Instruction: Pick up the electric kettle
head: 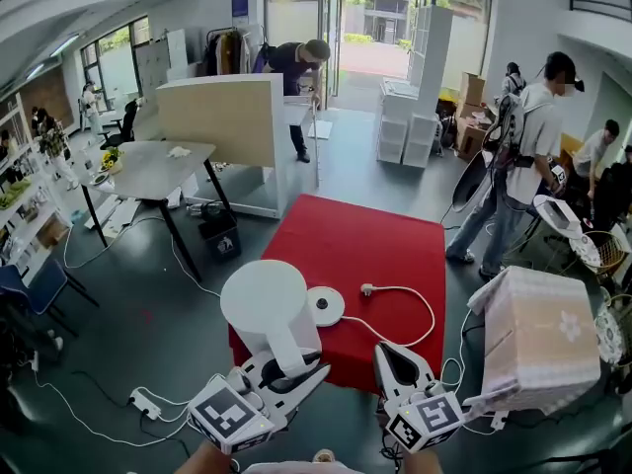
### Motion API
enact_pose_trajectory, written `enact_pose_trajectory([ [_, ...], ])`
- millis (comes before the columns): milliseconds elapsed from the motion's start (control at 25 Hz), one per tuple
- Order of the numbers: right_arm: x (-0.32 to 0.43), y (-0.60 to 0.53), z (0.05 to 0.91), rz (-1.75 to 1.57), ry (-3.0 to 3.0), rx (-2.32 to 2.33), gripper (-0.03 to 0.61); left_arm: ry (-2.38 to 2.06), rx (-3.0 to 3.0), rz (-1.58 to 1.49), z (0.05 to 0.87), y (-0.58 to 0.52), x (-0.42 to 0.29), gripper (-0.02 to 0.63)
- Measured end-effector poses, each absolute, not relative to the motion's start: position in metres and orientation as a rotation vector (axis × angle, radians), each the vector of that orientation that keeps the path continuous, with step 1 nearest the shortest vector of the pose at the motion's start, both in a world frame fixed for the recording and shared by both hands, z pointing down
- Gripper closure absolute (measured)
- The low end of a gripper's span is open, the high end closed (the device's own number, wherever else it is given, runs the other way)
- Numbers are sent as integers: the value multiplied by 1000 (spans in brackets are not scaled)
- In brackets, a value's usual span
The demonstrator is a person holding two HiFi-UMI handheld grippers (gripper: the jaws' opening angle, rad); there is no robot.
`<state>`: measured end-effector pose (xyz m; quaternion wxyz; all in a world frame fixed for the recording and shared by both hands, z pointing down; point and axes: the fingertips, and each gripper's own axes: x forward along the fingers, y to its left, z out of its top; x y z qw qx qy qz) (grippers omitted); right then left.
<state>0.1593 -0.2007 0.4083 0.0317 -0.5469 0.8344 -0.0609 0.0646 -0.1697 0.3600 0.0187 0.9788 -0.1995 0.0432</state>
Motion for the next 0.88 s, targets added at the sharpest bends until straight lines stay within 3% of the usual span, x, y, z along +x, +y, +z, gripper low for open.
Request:
enact_pose_trajectory([
  [880, 27, -71, 395, -121, 2596, -1688, 569, -620, 3089, 107, 371, -76, -65, 531],
])
